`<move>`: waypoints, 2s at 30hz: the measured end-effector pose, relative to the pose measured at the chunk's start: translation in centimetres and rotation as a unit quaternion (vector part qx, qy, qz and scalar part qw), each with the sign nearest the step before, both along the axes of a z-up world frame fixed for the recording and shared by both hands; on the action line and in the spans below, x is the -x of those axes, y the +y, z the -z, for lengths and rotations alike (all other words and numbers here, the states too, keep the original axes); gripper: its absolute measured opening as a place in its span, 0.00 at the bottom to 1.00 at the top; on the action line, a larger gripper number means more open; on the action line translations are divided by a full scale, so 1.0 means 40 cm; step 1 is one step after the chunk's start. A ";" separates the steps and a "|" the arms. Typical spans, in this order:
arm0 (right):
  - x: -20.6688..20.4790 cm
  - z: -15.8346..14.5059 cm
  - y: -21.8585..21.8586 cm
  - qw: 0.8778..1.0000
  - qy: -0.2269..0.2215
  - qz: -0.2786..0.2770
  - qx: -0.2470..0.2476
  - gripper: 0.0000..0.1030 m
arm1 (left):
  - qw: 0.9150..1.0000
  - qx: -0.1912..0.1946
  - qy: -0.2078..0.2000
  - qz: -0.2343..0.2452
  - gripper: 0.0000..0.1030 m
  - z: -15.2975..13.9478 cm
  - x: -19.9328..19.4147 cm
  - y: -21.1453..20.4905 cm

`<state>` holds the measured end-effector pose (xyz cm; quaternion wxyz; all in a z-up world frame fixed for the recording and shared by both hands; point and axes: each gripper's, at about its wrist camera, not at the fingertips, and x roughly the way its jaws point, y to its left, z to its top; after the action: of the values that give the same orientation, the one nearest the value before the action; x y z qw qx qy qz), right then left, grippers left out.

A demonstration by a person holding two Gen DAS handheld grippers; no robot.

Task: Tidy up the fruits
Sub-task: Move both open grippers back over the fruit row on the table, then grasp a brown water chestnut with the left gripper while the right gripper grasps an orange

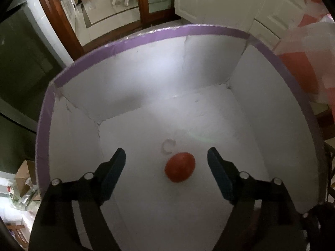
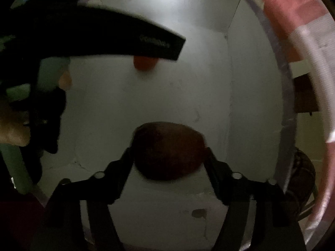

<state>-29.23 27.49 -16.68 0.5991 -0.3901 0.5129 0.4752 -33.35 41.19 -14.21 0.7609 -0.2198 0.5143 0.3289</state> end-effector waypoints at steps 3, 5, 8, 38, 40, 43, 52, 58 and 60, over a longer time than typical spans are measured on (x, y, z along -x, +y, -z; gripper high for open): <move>0.018 -0.069 -0.015 0.999 -0.012 -0.006 -0.048 0.72 | 1.000 -0.017 -0.011 -0.001 0.80 -0.027 -0.003 -0.004; 0.036 -0.122 -0.031 0.997 -0.020 -0.019 -0.079 0.73 | 0.999 -0.042 -0.028 -0.007 0.80 -0.065 -0.001 -0.009; 0.084 -0.210 -0.085 0.990 -0.022 -0.034 -0.137 0.74 | 0.987 -0.128 -0.088 -0.035 0.84 -0.187 0.020 -0.023; -0.825 -0.528 -1.358 0.701 -0.224 0.602 -0.309 0.84 | 0.914 -0.028 -0.246 0.322 0.98 -0.452 -1.023 -1.048; -0.905 -0.496 -1.345 0.713 -0.224 0.604 -0.276 0.84 | 0.919 -0.014 -0.246 0.307 0.98 -0.446 -1.061 -1.045; -1.009 -0.455 -1.331 0.728 -0.217 0.601 -0.247 0.84 | 0.919 0.021 -0.255 0.300 0.98 -0.438 -1.069 -1.013; -1.214 -0.405 -1.294 0.749 -0.200 0.604 -0.182 0.62 | 0.906 0.074 -0.268 0.321 0.98 -0.428 -1.062 -0.983; -1.275 -0.388 -1.254 0.768 -0.200 0.589 -0.154 0.47 | 0.923 0.063 -0.210 0.317 0.94 -0.413 -1.091 -0.958; -1.274 -0.389 -1.252 0.771 -0.198 0.583 -0.160 0.38 | 0.925 0.060 -0.194 0.320 0.88 -0.407 -1.104 -0.950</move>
<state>21.73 -22.59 -1.14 0.9033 -0.0003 0.4284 0.0217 10.79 3.20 2.06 0.8961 -0.1479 0.4182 -0.0128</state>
